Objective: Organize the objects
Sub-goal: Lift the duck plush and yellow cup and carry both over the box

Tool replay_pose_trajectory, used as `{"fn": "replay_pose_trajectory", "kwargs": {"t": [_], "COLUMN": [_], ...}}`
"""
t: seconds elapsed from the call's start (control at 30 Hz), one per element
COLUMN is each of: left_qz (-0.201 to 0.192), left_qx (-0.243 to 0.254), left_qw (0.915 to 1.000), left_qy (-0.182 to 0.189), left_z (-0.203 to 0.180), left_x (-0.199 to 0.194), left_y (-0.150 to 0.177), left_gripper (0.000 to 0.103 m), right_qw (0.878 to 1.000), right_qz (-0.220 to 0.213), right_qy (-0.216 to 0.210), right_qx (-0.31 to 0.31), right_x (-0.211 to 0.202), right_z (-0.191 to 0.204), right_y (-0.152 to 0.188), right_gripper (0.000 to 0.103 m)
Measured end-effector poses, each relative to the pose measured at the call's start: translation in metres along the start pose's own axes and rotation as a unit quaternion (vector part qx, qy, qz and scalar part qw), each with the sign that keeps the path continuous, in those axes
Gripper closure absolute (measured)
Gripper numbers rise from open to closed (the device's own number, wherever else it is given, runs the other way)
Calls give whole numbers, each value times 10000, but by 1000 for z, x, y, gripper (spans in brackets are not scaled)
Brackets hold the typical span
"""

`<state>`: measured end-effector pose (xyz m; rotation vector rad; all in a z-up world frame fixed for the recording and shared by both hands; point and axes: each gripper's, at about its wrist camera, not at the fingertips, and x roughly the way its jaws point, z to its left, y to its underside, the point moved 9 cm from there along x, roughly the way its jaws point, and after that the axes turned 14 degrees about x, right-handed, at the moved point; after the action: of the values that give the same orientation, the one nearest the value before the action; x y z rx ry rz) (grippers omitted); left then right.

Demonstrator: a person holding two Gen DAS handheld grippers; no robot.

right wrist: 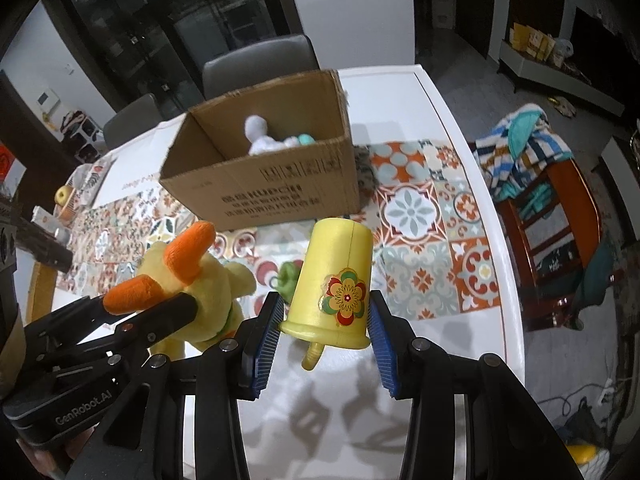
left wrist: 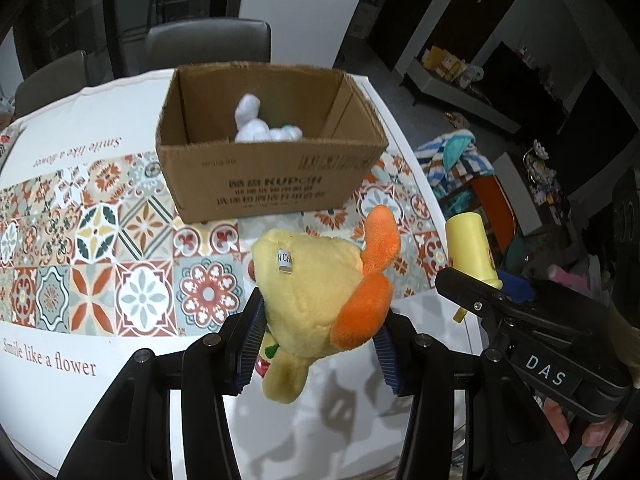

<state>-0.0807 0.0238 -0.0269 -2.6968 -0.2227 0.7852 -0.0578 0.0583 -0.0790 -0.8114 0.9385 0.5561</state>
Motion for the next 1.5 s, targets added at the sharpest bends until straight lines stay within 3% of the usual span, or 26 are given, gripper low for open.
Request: {"fn": "replay_pose_trajectory", "kwargs": {"t": [1.0,1.5], "left_qz": [-1062,-1420], "left_qx": [-375,-616], "left_qw": [9922,9835], "left_qy": [-527,-933], "left_z": [42,75], "left_x": [-58,-64], "left_y": [-73,-109], "left_gripper": [54,54], "right_qw": [9947,9919], "right_qz": [-699,-831], "right_qy": [-557,-629], "right_qx": [-511,-730], "right_x": [-36,-26], "right_z": [67,90], "right_y": [-67,-110], "right_gripper": [60,60]}}
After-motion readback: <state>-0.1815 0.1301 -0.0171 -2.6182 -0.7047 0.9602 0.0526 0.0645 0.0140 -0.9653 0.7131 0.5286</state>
